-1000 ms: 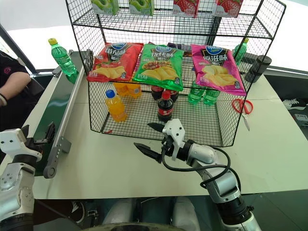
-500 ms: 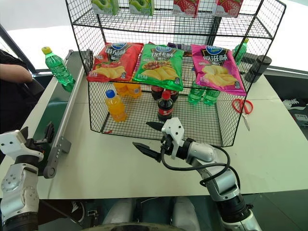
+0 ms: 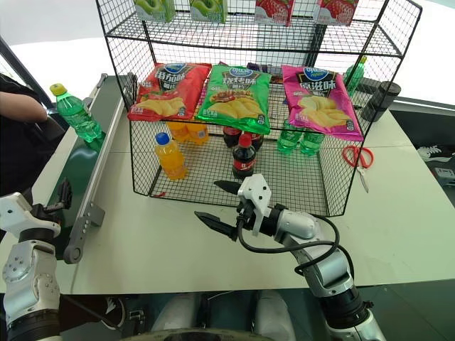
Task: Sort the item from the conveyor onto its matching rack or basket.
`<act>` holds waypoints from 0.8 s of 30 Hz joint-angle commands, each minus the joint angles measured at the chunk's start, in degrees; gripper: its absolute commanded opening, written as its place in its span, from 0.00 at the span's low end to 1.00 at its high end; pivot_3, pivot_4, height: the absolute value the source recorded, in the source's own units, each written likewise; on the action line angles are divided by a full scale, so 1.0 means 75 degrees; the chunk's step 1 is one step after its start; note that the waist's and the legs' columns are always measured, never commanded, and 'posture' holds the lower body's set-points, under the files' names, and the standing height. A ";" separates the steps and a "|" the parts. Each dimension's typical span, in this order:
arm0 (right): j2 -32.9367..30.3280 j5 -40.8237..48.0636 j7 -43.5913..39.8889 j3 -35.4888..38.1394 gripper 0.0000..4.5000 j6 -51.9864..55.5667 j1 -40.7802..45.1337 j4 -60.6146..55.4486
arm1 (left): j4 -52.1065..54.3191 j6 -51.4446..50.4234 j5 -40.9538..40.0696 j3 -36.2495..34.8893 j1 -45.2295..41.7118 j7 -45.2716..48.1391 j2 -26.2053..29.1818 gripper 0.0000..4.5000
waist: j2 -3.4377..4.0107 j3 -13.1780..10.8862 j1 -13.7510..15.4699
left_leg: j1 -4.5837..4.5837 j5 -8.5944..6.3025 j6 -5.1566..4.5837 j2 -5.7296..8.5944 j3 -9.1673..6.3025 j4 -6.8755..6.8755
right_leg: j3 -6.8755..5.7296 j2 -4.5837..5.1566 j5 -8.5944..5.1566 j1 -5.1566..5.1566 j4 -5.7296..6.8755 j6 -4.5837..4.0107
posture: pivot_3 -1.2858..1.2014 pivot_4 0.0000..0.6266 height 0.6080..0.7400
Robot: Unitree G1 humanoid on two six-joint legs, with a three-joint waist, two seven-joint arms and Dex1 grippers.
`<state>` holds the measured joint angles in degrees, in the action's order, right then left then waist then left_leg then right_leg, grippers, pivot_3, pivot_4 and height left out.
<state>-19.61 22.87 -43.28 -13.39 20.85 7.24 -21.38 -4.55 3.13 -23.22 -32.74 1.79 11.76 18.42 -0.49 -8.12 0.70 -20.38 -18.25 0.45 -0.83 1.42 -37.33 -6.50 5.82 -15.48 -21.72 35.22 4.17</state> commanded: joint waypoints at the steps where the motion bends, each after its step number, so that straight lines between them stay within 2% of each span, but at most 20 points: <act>1: 0.0094 0.0126 -0.0047 -0.0031 0.99 -0.0101 0.0087 -0.0196 | 0.0017 0.0203 0.0019 -0.0160 -0.0038 0.0000 0.0175 1.00 | 0.0000 0.0000 0.0000 | 0.0000 0.0000 0.0000 0.0000 0.0000 0.0000 | 0.0000 0.0000 0.0000 0.0000 0.0000 0.0000 | 0.52 0.24 0.88; 24: 0.0139 0.0136 -0.0117 -0.0052 0.99 -0.0029 0.0156 -0.0250 | -0.0145 0.0289 0.0081 0.0085 -0.0051 0.0644 0.0499 1.00 | 0.0001 -0.0001 -0.0001 | -0.0001 0.0000 0.0001 0.0000 0.0000 0.0002 | 0.0000 0.0003 0.0000 -0.0003 -0.0001 0.0000 | 0.52 0.24 0.88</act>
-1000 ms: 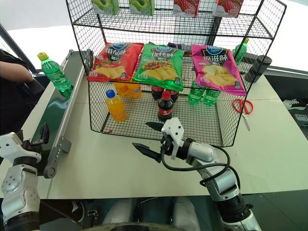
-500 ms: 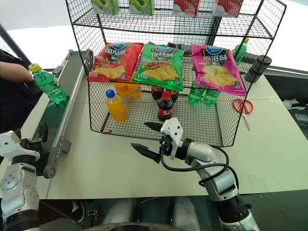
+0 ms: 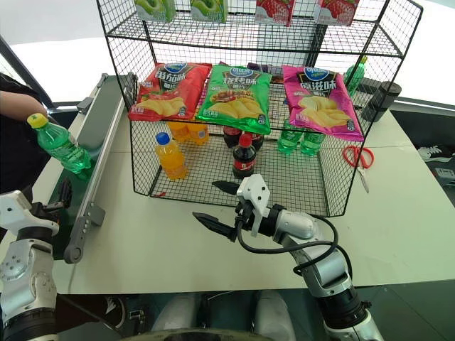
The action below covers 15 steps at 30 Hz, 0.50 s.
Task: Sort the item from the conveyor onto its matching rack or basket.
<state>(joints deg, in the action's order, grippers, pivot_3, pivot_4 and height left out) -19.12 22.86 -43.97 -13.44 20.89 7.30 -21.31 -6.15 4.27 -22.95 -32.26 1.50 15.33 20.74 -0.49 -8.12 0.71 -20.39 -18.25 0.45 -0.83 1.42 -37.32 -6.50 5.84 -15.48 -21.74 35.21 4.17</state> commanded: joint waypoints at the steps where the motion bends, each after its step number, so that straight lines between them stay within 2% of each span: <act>1: 0.0082 0.0137 -0.0023 -0.0052 0.99 -0.0030 0.0158 -0.0256 | 0.0063 0.0127 0.0048 0.0035 -0.0006 0.0219 0.0212 1.00 | 0.0001 -0.0001 -0.0001 | 0.0000 0.0000 0.0000 0.0000 0.0000 0.0000 | 0.0000 0.0000 0.0000 0.0000 0.0000 0.0000 | 0.52 0.24 0.88; 15: 0.0100 0.0189 -0.0017 -0.0082 0.99 -0.0040 0.0232 -0.0221 | 0.0094 0.0053 0.0071 0.0002 -0.0048 0.0258 0.0212 1.00 | 0.0002 -0.0001 -0.0001 | 0.0000 0.0000 0.0000 0.0000 0.0000 0.0004 | 0.0000 0.0003 0.0000 -0.0002 -0.0002 0.0000 | 0.52 0.24 0.88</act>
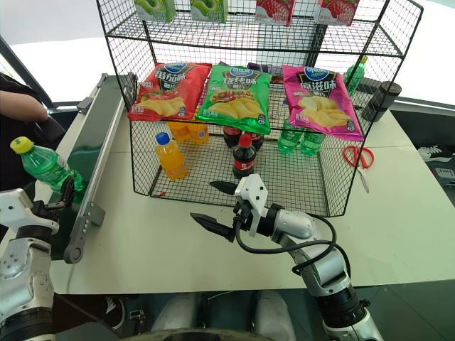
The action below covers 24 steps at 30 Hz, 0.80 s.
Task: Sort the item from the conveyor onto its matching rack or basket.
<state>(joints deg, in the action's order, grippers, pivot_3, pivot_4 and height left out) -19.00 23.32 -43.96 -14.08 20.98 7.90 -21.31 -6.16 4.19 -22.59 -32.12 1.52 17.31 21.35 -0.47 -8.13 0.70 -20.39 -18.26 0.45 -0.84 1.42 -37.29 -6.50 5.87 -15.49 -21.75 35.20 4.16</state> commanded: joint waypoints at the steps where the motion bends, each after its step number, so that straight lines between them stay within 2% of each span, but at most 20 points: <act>1: 0.0086 0.0129 -0.0020 0.0001 0.99 -0.0058 0.0155 -0.0212 | 0.0094 0.0044 -0.0004 -0.0014 -0.0056 0.0011 0.0123 1.00 | 0.0000 0.0000 0.0000 | 0.0000 0.0000 0.0000 0.0000 0.0000 0.0000 | 0.0000 0.0000 0.0000 0.0000 0.0000 0.0000 | 0.52 0.24 0.88; 2: 0.0086 0.0130 -0.0023 0.0000 0.99 -0.0061 0.0155 -0.0206 | 0.0094 0.0033 -0.0023 -0.0013 -0.0061 0.0023 0.0115 1.00 | 0.0000 0.0000 0.0001 | 0.0000 0.0000 0.0000 0.0000 0.0000 0.0000 | 0.0000 0.0000 0.0000 0.0000 0.0000 0.0000 | 0.52 0.24 0.88; 5: 0.0083 0.0136 -0.0032 0.0002 1.00 -0.0071 0.0152 -0.0189 | 0.0102 -0.0007 -0.0046 -0.0010 -0.0072 0.0015 0.0093 0.83 | 0.0000 0.0000 0.0001 | 0.0000 0.0000 0.0000 0.0000 0.0000 0.0001 | 0.0000 0.0001 0.0000 0.0000 -0.0001 0.0000 | 0.52 0.24 0.88; 7: 0.0079 0.0135 -0.0039 0.0005 1.00 -0.0082 0.0144 -0.0181 | 0.0117 -0.0021 -0.0050 -0.0002 -0.0073 0.0013 0.0086 0.65 | 0.0002 -0.0001 0.0005 | 0.0000 0.0000 0.0000 0.0000 0.0000 0.0002 | 0.0000 0.0001 0.0000 -0.0001 -0.0001 0.0000 | 0.52 0.24 0.88; 8: 0.0076 0.0136 -0.0043 0.0008 1.00 -0.0084 0.0139 -0.0179 | 0.0136 -0.0026 -0.0052 0.0005 -0.0073 0.0008 0.0081 0.63 | 0.0002 -0.0001 0.0006 | 0.0000 0.0000 0.0000 0.0000 0.0000 0.0003 | 0.0000 0.0002 0.0000 -0.0001 -0.0001 0.0000 | 0.52 0.24 0.88; 14: 0.0036 0.0113 -0.0061 0.0041 1.00 -0.0108 0.0144 -0.0160 | 0.0625 -0.0099 -0.0398 -0.0002 -0.0073 0.0267 0.0134 0.63 | 0.0000 -0.0002 0.0009 | -0.0001 0.0000 0.0000 0.0000 -0.0001 0.0003 | 0.0000 0.0003 0.0000 -0.0002 -0.0001 0.0000 | 0.52 0.24 0.88; 16: -0.0018 0.0070 -0.0073 0.0100 1.00 -0.0157 0.0166 -0.0128 | 0.1225 -0.0317 -0.0676 0.0100 -0.0014 0.0675 0.0351 0.63 | -0.0014 -0.0009 0.0003 | -0.0004 0.0000 0.0000 0.0000 -0.0001 0.0003 | 0.0000 0.0004 0.0000 -0.0002 -0.0003 0.0000 | 0.52 0.24 0.88; 19: -0.0118 0.0017 -0.0088 0.0230 1.00 -0.0252 0.0187 -0.0073 | 0.2130 -0.0772 -0.1022 0.0471 0.0181 0.1453 0.0733 0.63 | -0.0037 -0.0028 0.0006 | -0.0020 0.0002 0.0003 0.0000 -0.0004 0.0005 | -0.0002 0.0003 0.0000 -0.0018 -0.0002 -0.0001 | 0.52 0.24 0.88; 24: -0.0224 0.0571 -0.0217 0.0530 1.00 0.0078 0.0224 -0.0317 | 0.3472 -0.1782 -0.1593 0.1518 0.0607 0.2674 0.1308 0.63 | -0.0010 -0.0043 -0.0012 | -0.0018 0.0002 0.0006 0.0004 -0.0002 0.0005 | 0.0001 0.0012 0.0000 -0.0011 -0.0015 -0.0003 | 0.52 0.24 0.88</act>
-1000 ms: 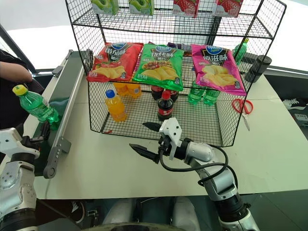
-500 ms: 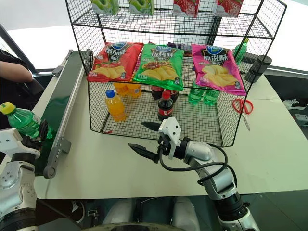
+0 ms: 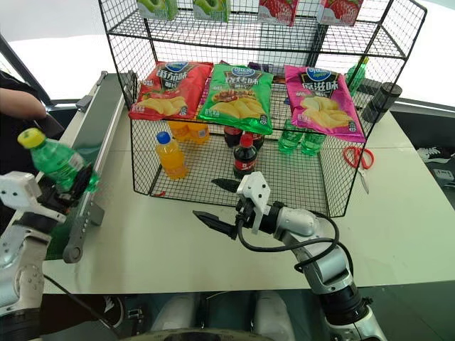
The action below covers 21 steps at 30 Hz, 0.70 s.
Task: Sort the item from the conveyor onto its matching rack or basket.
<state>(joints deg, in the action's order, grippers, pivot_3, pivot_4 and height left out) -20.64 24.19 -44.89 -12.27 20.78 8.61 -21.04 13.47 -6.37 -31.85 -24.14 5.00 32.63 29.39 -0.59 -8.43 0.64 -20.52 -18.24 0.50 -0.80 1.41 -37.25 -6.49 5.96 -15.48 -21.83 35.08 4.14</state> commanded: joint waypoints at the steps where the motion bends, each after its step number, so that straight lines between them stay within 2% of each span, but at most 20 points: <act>1: -0.0011 0.0596 -0.0085 0.0341 1.00 0.0205 0.0148 -0.0449 | 0.0969 -0.0473 -0.0340 0.0651 0.0202 0.0828 0.0338 0.63 | 0.0007 -0.0003 -0.0008 | 0.0001 0.0000 0.0000 0.0001 0.0001 0.0001 | 0.0000 0.0001 0.0000 0.0001 -0.0001 0.0000 | 0.52 0.24 0.88; 5: -0.0067 0.1170 0.0042 0.0504 1.00 0.0753 0.0233 -0.0957 | 0.1205 -0.0768 -0.0153 0.1808 0.0002 0.1383 0.0321 0.63 | 0.0044 -0.0023 -0.0029 | 0.0006 0.0000 -0.0001 -0.0003 0.0000 0.0014 | 0.0000 -0.0007 -0.0001 -0.0006 0.0004 -0.0003 | 0.52 0.24 0.88; 12: -0.0010 0.1227 0.0417 0.0242 1.00 0.1260 0.0293 -0.1197 | 0.0138 -0.0206 0.0678 0.3425 -0.1247 0.2290 -0.0168 0.63 | 0.0037 -0.0018 0.0016 | 0.0003 0.0000 -0.0002 0.0002 0.0002 0.0006 | -0.0001 -0.0011 0.0000 0.0000 0.0005 -0.0002 | 0.52 0.24 0.88; 21: 0.0023 0.1168 0.0739 0.0186 1.00 0.1528 0.0375 -0.1163 | -0.0760 0.0428 0.1151 0.4356 -0.2330 0.3264 -0.0705 0.63 | 0.0038 -0.0019 0.0011 | 0.0002 0.0001 -0.0004 0.0001 0.0004 0.0004 | -0.0002 -0.0026 0.0001 -0.0002 0.0008 0.0000 | 0.52 0.24 0.88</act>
<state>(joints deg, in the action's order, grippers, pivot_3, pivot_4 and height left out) -21.15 32.23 -39.34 -10.43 32.28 10.37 -27.54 6.69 -5.69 -23.07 7.84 -10.33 55.61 24.99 -0.30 -8.58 0.72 -20.50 -18.23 0.47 -0.80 1.44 -37.22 -6.50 5.75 -15.47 -21.85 35.15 4.14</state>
